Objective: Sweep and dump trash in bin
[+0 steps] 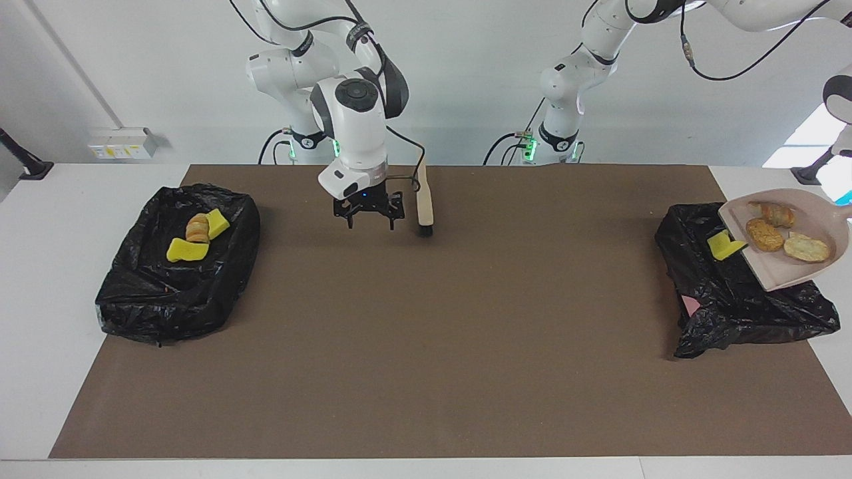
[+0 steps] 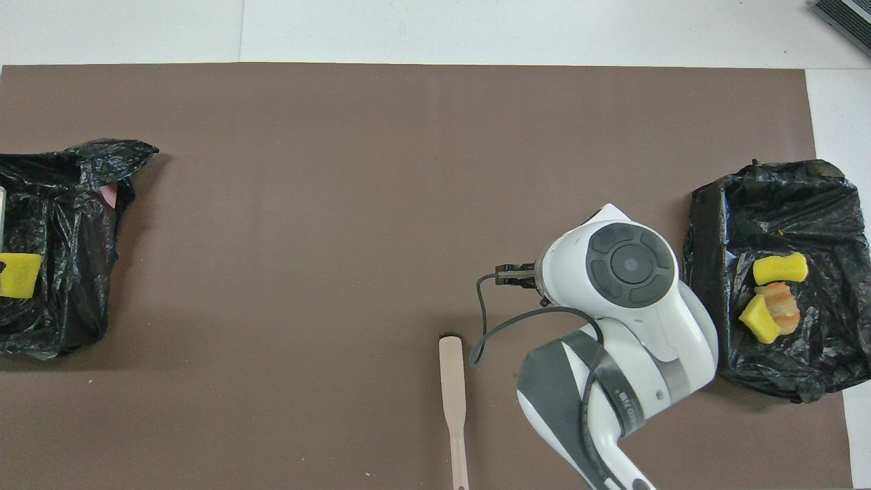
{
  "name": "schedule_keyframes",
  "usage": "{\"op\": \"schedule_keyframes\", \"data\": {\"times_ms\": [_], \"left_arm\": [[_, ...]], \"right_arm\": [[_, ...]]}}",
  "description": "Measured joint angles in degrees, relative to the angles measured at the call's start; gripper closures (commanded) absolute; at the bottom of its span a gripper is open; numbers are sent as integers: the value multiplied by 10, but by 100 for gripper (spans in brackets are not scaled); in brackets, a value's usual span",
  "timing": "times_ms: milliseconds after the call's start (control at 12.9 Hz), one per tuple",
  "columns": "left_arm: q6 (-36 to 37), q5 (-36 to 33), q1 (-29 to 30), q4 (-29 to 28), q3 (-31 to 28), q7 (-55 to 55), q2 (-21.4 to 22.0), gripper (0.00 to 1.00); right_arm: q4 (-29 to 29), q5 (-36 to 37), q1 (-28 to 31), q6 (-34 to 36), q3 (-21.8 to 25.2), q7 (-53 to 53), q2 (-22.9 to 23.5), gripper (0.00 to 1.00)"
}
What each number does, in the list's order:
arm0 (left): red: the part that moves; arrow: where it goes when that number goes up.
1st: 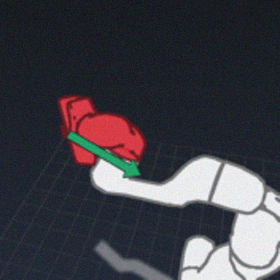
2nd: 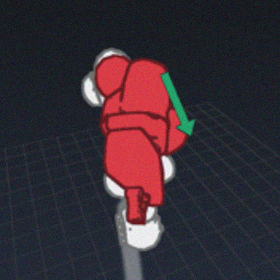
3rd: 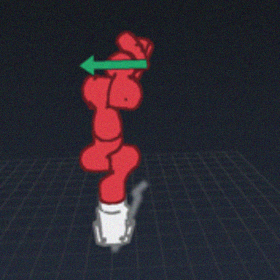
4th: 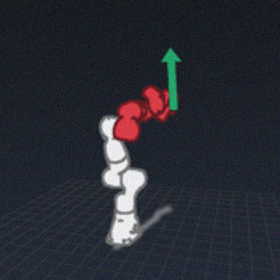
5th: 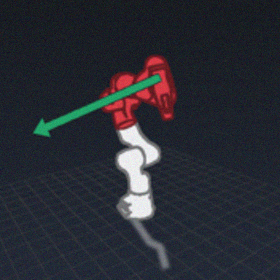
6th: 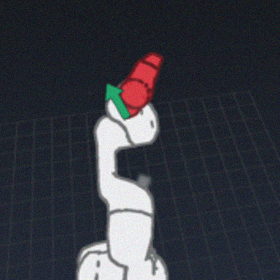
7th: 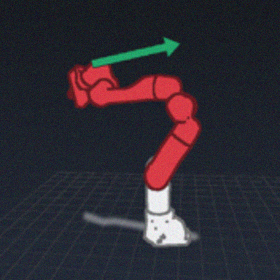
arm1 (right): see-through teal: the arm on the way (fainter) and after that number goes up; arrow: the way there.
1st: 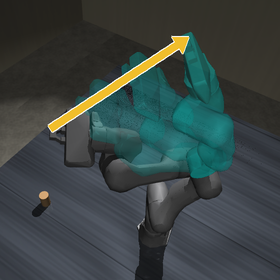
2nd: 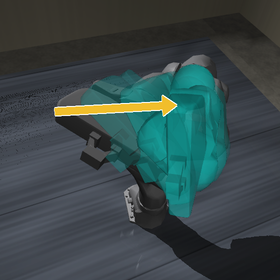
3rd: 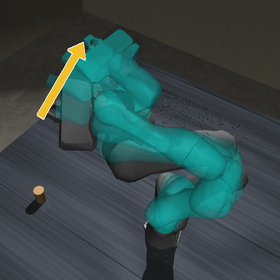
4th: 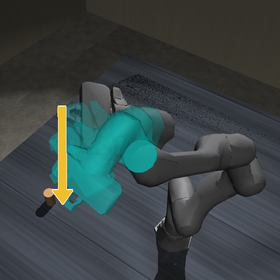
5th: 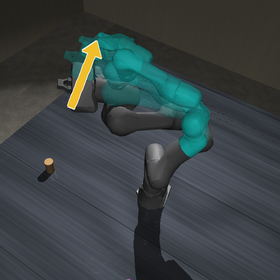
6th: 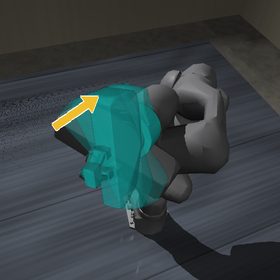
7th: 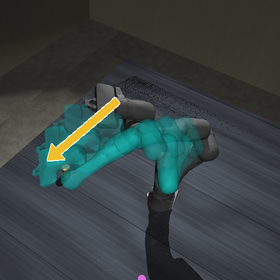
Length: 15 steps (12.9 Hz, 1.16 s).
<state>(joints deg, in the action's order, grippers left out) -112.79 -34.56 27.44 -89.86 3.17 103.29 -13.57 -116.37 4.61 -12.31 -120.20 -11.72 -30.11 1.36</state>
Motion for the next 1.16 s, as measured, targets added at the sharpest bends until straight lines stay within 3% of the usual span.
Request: {"op": "schedule_keyframes", "data": {"times_ms": [233,621,932,1165], "left_arm": [[3,-119,-52,-39,2,-98,21,100],[36,-257,-94,-60,2,-140,54,100],[37,-241,-98,-60,3,-147,84,100],[52,-111,-99,-59,3,-183,94,100]], "right_arm": [[45,1,55,53,1,7,-20,0],[105,1,61,123,18,8,-58,0],[156,1,61,167,64,46,-60,0],[212,1,61,248,108,108,-64,0]]}}
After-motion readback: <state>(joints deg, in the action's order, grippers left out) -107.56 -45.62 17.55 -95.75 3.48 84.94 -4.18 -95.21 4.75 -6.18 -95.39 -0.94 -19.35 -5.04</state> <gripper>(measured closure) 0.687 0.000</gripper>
